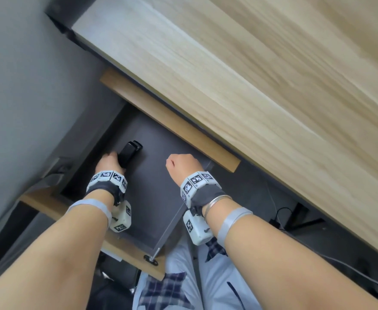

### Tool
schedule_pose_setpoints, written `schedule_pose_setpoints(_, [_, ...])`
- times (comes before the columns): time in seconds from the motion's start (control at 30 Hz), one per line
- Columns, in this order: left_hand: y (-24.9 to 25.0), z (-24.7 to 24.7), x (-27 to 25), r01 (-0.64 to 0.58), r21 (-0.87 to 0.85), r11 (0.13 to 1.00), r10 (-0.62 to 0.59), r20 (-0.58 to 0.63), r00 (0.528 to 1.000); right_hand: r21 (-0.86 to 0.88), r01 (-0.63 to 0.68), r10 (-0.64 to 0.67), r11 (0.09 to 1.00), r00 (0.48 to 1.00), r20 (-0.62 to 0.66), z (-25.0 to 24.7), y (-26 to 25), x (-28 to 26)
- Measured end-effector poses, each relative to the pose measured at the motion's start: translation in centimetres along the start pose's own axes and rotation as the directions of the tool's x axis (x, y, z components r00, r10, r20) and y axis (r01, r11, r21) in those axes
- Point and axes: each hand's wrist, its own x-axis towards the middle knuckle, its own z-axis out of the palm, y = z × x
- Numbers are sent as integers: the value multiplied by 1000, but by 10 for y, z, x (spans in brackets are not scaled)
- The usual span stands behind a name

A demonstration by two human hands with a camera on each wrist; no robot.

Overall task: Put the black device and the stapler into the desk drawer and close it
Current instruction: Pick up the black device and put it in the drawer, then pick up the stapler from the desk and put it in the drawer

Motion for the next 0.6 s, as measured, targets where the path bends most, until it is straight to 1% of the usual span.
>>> schedule_pose_setpoints(0.1, [7, -9, -10, 19, 31, 999, -19, 13, 1000, 25, -7, 7, 1000, 1000, 5, -8, 1, -8])
schedule_pose_setpoints(0.2, [17, -23, -31, -28, 75, 997, 24, 47, 999, 50, -15, 15, 999, 1000, 3, -20, 0, -24])
schedule_pose_setpoints(0.3, [31, -41, -60, -95, 112, 989, 84, 99, 992, 81, -8, 9, 997, 1000, -16, -39, 0, -47])
schedule_pose_setpoints(0.4, [59, -65, -92, -187, 179, 966, 160, 158, 974, 114, 12, -5, 993, 998, -55, -62, 2, -73])
schedule_pose_setpoints(0.5, [98, -92, -127, -290, 246, 925, 254, 166, 953, 134, 22, -6, 991, 993, -116, -90, 11, -100])
schedule_pose_setpoints(0.6, [143, -116, -162, -396, 281, 874, 357, 182, 916, 154, 34, -7, 988, 985, -173, -119, 27, -123])
